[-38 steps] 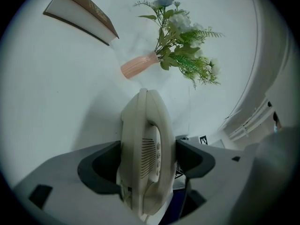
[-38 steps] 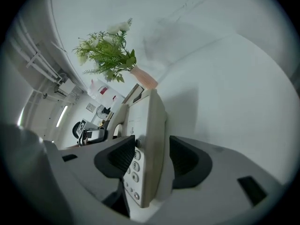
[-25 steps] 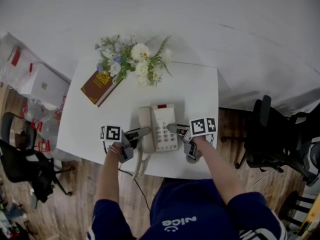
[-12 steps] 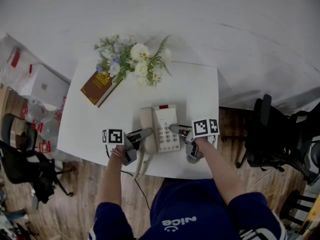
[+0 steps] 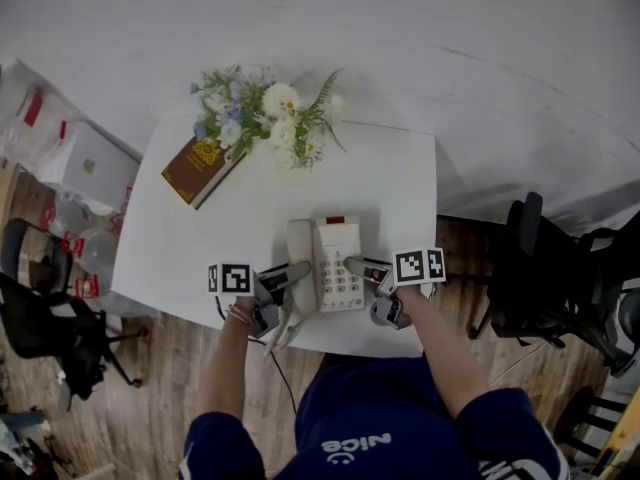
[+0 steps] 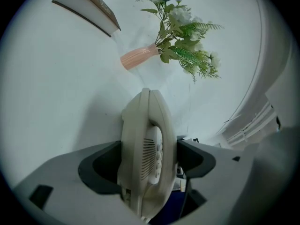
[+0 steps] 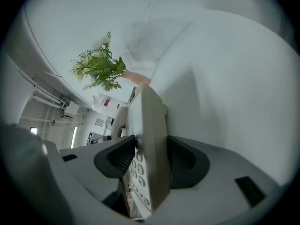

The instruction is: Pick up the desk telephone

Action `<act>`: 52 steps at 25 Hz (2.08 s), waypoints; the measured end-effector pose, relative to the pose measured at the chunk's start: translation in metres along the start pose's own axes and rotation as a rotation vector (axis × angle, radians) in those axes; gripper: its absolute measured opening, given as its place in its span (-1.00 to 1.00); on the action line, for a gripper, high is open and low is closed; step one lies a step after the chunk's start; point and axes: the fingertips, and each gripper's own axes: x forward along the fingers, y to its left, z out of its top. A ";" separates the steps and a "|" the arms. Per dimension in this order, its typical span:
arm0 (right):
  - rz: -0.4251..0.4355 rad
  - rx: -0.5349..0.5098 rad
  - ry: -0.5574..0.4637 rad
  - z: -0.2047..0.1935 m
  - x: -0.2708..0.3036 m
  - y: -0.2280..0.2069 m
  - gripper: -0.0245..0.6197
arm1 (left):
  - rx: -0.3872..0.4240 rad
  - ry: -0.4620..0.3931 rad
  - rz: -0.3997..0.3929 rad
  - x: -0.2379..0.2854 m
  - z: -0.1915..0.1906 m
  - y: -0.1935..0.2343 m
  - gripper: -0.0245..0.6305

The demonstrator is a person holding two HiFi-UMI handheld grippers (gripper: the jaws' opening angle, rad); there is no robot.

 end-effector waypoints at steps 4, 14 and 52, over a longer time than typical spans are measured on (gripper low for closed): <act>0.009 -0.003 0.030 -0.010 -0.009 0.003 -0.21 | 0.015 -0.003 -0.021 -0.001 -0.010 -0.010 0.21; 0.060 -0.032 -0.013 -0.013 -0.039 0.032 -0.21 | 0.092 -0.067 -0.046 -0.009 -0.007 -0.055 0.21; 0.175 -0.319 -0.165 -0.005 -0.119 0.155 -0.22 | 0.233 -0.254 -0.068 -0.067 -0.024 -0.182 0.21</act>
